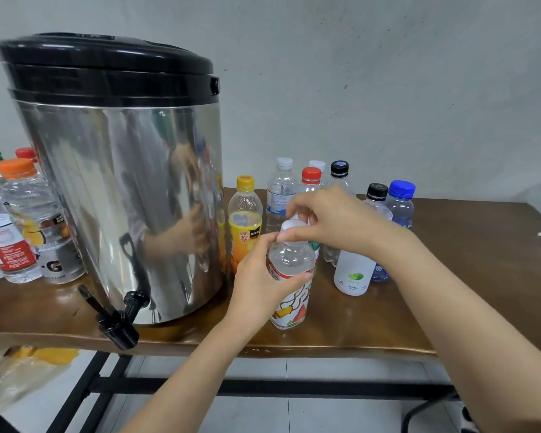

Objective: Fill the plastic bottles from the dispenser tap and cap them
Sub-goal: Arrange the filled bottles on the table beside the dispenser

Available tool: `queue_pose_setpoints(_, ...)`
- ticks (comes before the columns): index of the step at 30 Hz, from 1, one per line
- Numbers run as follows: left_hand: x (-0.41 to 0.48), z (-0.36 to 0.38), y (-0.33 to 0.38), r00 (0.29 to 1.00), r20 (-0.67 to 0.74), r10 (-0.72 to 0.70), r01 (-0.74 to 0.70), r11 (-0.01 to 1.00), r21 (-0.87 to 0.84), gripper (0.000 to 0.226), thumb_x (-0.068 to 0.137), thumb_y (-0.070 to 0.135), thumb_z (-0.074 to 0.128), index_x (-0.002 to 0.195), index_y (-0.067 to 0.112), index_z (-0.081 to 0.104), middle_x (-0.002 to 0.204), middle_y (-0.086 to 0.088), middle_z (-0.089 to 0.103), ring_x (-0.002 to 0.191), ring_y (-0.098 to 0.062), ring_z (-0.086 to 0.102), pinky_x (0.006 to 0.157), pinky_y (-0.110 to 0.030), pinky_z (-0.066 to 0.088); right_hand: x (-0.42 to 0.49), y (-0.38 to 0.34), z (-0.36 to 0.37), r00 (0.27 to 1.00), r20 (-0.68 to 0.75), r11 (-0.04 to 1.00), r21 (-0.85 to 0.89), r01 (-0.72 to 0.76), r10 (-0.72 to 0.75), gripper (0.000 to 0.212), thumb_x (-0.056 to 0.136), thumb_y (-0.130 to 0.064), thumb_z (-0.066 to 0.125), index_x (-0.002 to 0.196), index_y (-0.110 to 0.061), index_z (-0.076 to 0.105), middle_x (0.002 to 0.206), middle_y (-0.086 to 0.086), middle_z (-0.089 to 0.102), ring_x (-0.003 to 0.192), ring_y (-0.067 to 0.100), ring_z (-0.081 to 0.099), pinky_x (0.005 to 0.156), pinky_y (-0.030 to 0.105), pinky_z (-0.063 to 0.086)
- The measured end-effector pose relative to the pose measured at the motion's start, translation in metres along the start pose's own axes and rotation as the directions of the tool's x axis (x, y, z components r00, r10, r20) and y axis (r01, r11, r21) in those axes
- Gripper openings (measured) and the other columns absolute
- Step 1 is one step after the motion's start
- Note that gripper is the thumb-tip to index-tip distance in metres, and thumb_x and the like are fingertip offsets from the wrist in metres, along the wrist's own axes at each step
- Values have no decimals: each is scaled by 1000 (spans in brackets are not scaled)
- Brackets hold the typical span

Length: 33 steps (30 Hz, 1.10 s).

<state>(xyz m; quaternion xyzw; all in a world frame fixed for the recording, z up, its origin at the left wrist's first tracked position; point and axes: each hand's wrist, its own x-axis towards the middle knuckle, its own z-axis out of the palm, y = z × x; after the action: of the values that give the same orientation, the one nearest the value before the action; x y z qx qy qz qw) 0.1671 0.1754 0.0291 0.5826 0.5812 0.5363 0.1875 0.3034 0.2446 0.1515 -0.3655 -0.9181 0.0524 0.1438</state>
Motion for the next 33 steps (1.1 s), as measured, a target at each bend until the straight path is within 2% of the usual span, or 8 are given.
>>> queue_pose_setpoints(2, 0, 0, 1, 1000, -12, -8, 8, 1000, 2, 65, 70, 39, 86, 123, 38, 49, 119, 16, 63, 110, -5, 60, 93, -30, 54, 0, 2, 6, 1000, -5, 1000, 7, -14, 14, 56, 79, -70, 57, 119, -32, 60, 104, -10, 64, 91, 10, 59, 79, 34, 52)
queue_pose_setpoints(5, 0, 0, 3, 1000, -14, -21, 20, 1000, -18, 66, 70, 37, 87, 125, 36, 51, 119, 16, 63, 111, -6, 60, 94, -34, 55, -2, 9, 7, 997, 64, 977, 209, 37, -52, 46, 90, -47, 64, 133, -35, 55, 125, -13, 62, 109, 4, 57, 90, 25, 49)
queue_pose_setpoints(7, -1, -1, 5, 1000, -10, -28, 28, 999, -24, 66, 70, 37, 87, 125, 37, 51, 119, 16, 64, 111, -6, 61, 95, -37, 55, -2, 11, 7, 995, 67, 960, 275, 47, -68, 41, 89, -39, 69, 129, -35, 59, 121, -13, 64, 108, 2, 58, 88, 22, 49)
queue_pose_setpoints(12, -2, 0, 6, 999, 6, -54, 54, 998, -11, 66, 68, 49, 83, 124, 40, 49, 118, 17, 64, 112, -6, 60, 94, -40, 55, 1, 6, 14, 999, -43, 991, 133, -3, 9, 53, 75, -70, 63, 114, -35, 61, 101, -17, 62, 91, 5, 59, 78, 32, 53)
queue_pose_setpoints(16, -2, 0, 7, 998, 6, -66, 66, 998, -2, 71, 63, 61, 75, 125, 42, 48, 121, 21, 62, 116, -5, 58, 97, -40, 53, -4, 11, 14, 997, 23, 954, 294, 65, -75, 44, 89, -46, 66, 131, -35, 56, 125, -18, 61, 103, -5, 54, 86, 19, 49)
queue_pose_setpoints(19, -2, 1, 6, 996, 12, -83, 83, 996, -15, 68, 70, 45, 83, 128, 37, 49, 121, 20, 62, 114, -3, 60, 97, -39, 54, -6, 15, 14, 996, 24, 926, 373, 67, -81, 41, 89, -30, 72, 129, -32, 60, 121, -16, 63, 99, -9, 56, 84, 13, 49)
queue_pose_setpoints(24, -1, 2, 4, 996, 6, -91, 91, 996, -16, 65, 74, 32, 86, 125, 42, 46, 121, 20, 61, 112, -1, 59, 97, -32, 54, -7, 15, 21, 997, -76, 919, 392, 40, -10, 45, 77, -40, 79, 119, -30, 64, 107, -16, 67, 96, 0, 61, 85, 27, 56)
queue_pose_setpoints(33, -5, 1, 6, 996, -92, -1, -3, 999, -39, 67, 69, 32, 89, 126, 27, 56, 117, 11, 65, 108, -4, 60, 93, -35, 52, -18, -5, 34, 979, -193, 876, 480, 38, 64, 40, 80, -26, 80, 115, -31, 63, 109, -12, 68, 92, -9, 60, 75, 8, 48)
